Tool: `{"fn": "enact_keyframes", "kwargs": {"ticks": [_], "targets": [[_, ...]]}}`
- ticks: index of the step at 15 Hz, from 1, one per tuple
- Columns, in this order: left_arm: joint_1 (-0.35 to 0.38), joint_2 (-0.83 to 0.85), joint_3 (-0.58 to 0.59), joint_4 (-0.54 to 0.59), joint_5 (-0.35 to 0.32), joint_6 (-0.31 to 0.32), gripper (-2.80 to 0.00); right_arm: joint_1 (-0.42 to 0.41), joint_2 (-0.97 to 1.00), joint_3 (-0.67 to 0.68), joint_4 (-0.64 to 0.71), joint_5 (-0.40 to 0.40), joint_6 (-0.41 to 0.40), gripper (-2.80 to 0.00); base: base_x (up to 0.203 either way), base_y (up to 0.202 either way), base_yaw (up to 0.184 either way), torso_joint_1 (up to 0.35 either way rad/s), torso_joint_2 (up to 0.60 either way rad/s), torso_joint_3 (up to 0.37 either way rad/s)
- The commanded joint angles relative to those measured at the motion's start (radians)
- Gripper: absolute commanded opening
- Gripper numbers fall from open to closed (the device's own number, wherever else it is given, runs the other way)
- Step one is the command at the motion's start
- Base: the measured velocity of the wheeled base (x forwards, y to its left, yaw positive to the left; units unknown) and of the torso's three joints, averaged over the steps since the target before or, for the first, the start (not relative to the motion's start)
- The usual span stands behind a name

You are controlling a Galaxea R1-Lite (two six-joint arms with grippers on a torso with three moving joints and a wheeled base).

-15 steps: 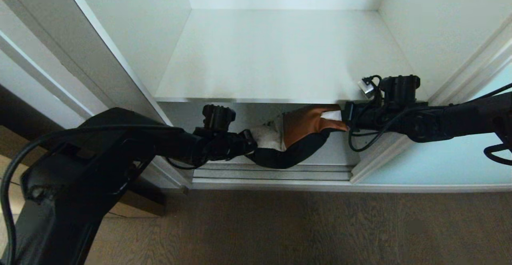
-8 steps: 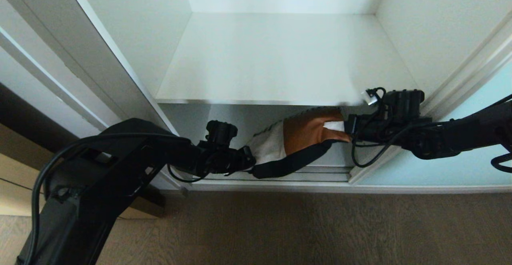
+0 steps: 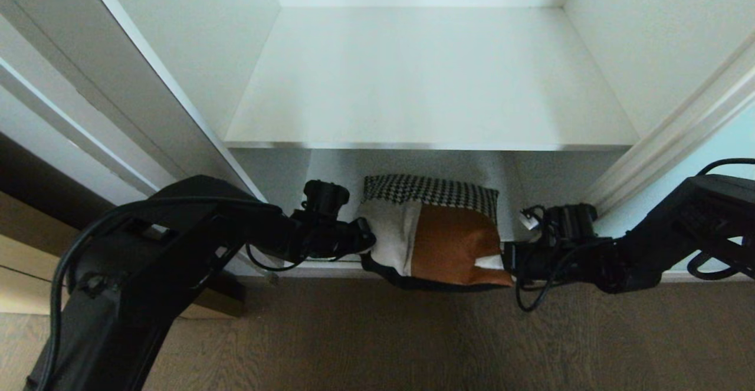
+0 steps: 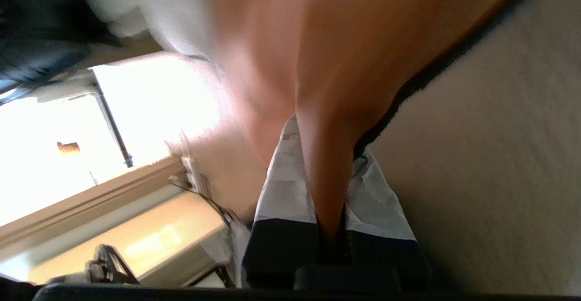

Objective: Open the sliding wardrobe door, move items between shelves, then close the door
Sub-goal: Place the pillow on the lower shelf

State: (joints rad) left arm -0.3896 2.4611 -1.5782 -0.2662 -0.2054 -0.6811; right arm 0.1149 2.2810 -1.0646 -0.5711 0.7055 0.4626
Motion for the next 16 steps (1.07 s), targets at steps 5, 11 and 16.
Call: {"fn": "enact_keyframes", "kwargs": {"ticks": [5, 11, 16], "targets": [[0.012, 0.052, -0.042, 0.005, -0.003, -0.001, -2.8, 0.002, 0.057, -0.053, -0.037, 0.006, -0.007, -2.8, 0.0, 0.0, 0.0, 0.0, 0.0, 0.0], [0.05, 0.088, -0.206, 0.22, -0.003, 0.009, -2.8, 0.004, 0.161, -0.253, 0.019, -0.136, -0.008, -2.8, 0.0, 0.0, 0.0, 0.0, 0.0, 0.0], [0.068, 0.082, -0.242, 0.244, 0.003, 0.101, -2.8, 0.016, 0.205, -0.514, 0.211, -0.201, -0.011, -2.8, 0.0, 0.0, 0.0, 0.0, 0.0, 0.0]]}}
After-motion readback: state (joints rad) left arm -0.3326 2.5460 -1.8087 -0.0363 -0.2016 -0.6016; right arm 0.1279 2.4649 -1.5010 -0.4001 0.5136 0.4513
